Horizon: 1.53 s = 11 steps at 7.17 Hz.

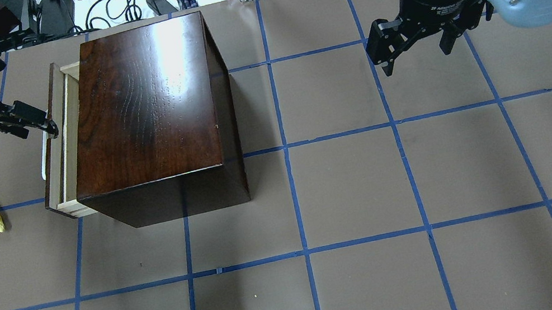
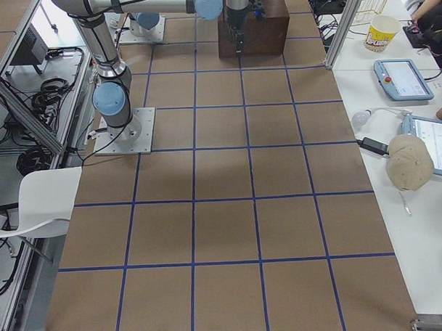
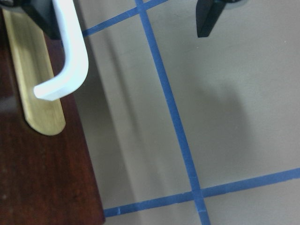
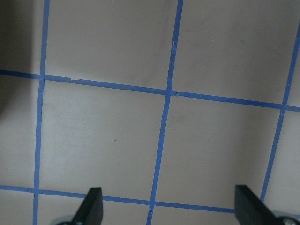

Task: Open drawer and put corn inside
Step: 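Pull the drawer handle outward with the left gripper, opening the drawer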

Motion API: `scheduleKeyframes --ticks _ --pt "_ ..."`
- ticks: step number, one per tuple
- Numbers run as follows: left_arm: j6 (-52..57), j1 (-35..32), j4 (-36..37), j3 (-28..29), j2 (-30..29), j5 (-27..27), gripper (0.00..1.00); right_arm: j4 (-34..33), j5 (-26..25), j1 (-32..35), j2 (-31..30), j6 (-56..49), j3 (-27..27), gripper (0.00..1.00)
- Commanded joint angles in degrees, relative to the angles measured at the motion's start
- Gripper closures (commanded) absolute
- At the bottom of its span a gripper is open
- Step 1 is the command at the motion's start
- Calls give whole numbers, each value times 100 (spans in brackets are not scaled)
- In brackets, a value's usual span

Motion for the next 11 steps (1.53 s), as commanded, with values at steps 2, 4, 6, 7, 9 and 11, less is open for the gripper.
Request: scheduleKeyframes --ticks 2,4,6,7,9,11 --pt "92 94 -77 159 -33 12 0 2 0 7 0 0 9 0" --pt "101 94 -104 248 -77 56 0 2 0 7 0 0 0 0" --pt "363 94 -52 257 -94 153 0 2 0 7 0 0 0 0" --pt "373 94 -34 318 -138 258 0 2 0 7 0 0 9 0" --pt "565 94 -95 502 -217 276 0 2 0 7 0 0 0 0" --pt "610 146 -96 512 -244 276 0 2 0 7 0 0 0 0"
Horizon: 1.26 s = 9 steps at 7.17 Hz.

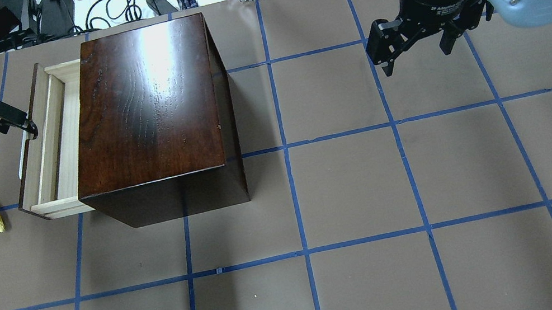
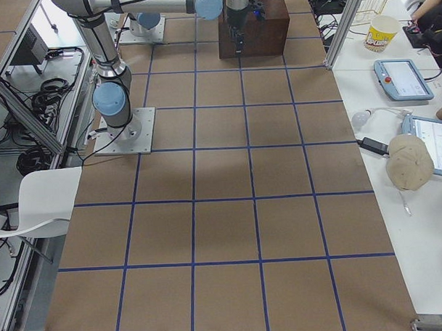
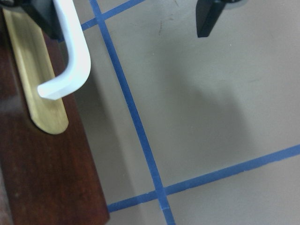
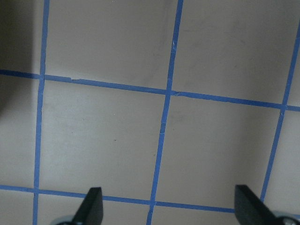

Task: Open drawer and put corn inside
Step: 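Pull the drawer handle outward with the left gripper, opening the drawer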

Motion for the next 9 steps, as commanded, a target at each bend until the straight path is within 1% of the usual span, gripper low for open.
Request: scheduleKeyframes --ticks 1,2,5,7,9 --pt "37 73 -2 15 -15 109 0 0 0 9 0 0 0 0" --pt "71 91 -2 15 -15 188 0 0 0 9 0 0 0 0" --pt "116 144 -11 15 29 198 0 0 0 9 0 0 0 0" --pt "-24 100 -343 15 300 198 0 0 0 9 0 0 0 0" --pt "-803 135 -451 24 546 206 0 0 0 9 0 0 0 0"
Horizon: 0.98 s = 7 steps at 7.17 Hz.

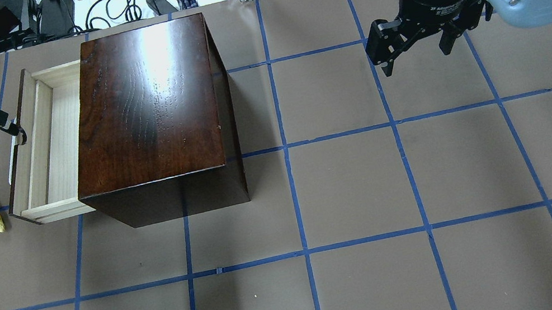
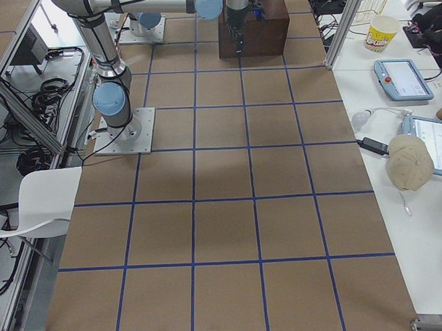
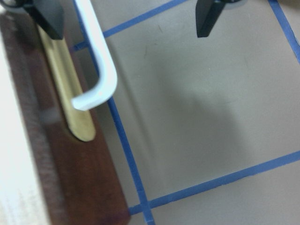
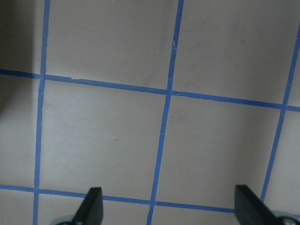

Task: Open drawer and put corn inside
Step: 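Release the handle and move the left gripper over the yellow corn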

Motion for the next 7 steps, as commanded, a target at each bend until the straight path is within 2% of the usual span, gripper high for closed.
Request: scheduleKeyframes --ticks 1,4,5,6,7 --pt "-674 63 -26 42 209 40 0 0 0 0 0 0 0 0" --pt "-1194 625 18 69 70 93 0 0 0 -17 0 0 0 0" --pt "-1760 679 132 17 -27 76 0 0 0 0 0 0 0 0" --pt "-2610 688 542 -36 -88 136 0 0 0 0 0 0 0 0" --pt "-2844 714 581 -45 -193 415 0 0 0 -17 0 0 0 0"
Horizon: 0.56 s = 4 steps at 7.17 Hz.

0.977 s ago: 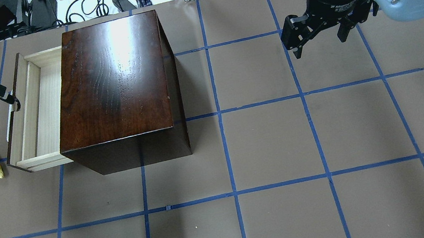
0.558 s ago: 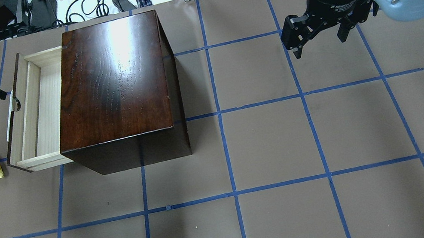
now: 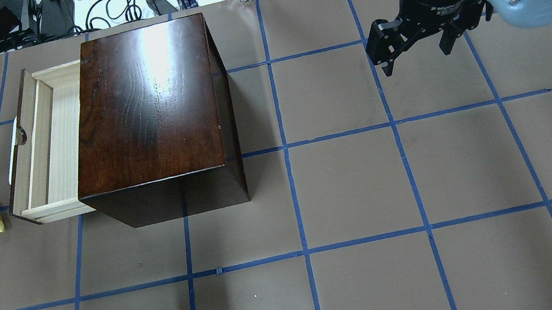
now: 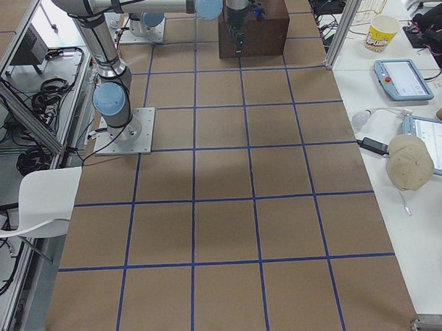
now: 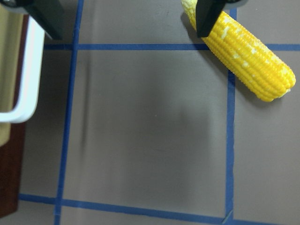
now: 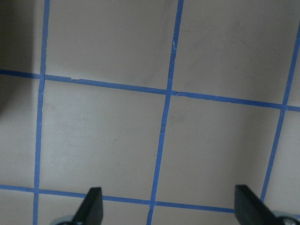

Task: Open drawer and put corn inside
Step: 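Release the handle and move the left gripper over the yellow corn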

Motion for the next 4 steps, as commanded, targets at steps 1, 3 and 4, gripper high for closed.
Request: scheduleKeyframes --ticks 1,3,4 --pt "-543 71 205 -22 -227 411 0 0 0 6 0 0 0 0" --pt "-586 203 677 -187 -552 813 0 0 0 6 0 0 0 0" --pt "-726 221 1254 -380 -632 930 0 0 0 6 0 0 0 0"
